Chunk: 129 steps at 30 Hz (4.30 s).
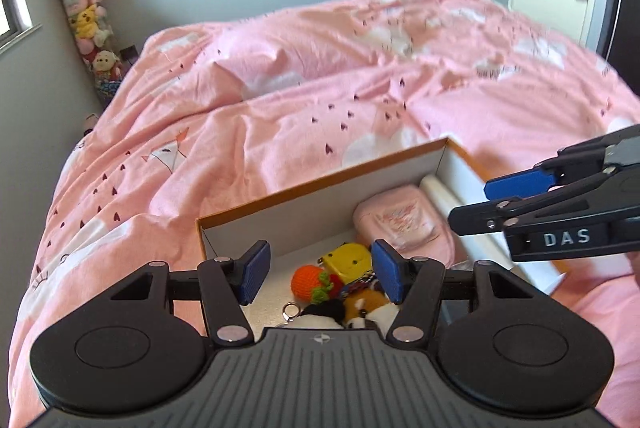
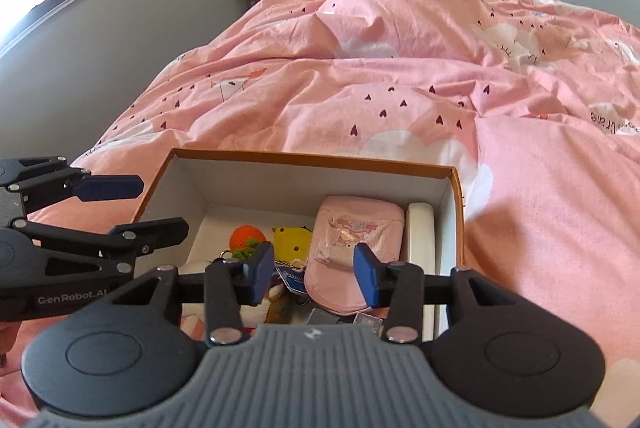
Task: Organize objects
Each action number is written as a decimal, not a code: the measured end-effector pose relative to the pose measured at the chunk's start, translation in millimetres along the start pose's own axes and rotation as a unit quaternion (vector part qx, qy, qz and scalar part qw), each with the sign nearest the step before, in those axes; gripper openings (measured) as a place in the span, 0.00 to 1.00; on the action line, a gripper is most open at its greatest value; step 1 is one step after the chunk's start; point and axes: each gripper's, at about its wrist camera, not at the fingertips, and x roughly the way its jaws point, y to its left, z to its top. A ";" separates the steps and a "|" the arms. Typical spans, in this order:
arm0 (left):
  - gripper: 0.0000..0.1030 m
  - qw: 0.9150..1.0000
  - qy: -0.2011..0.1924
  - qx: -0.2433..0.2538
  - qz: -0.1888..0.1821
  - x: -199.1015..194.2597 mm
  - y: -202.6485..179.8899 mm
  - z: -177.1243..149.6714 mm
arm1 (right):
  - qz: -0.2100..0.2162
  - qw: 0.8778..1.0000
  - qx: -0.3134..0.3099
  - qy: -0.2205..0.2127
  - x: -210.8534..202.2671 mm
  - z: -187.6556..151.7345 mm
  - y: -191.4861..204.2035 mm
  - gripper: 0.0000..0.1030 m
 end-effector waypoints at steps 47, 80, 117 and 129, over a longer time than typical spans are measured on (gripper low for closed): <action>0.85 0.988 -0.050 -0.147 0.009 -93.0 -4.7 -147.4 | -0.141 0.986 0.028 -0.089 -91.6 -167.4 77.5 0.91; 0.84 0.995 -0.012 -0.090 0.031 -77.4 -23.7 -147.5 | -0.127 0.989 0.045 -0.056 -79.8 -176.6 72.1 0.91; 0.85 0.994 0.014 -0.101 0.047 -70.7 -19.9 -150.0 | -0.123 0.990 0.045 -0.051 -77.1 -179.3 74.3 0.91; 0.86 0.993 0.013 -0.102 0.052 -71.5 -18.6 -149.7 | -0.124 0.990 0.046 -0.050 -77.2 -179.3 74.9 0.91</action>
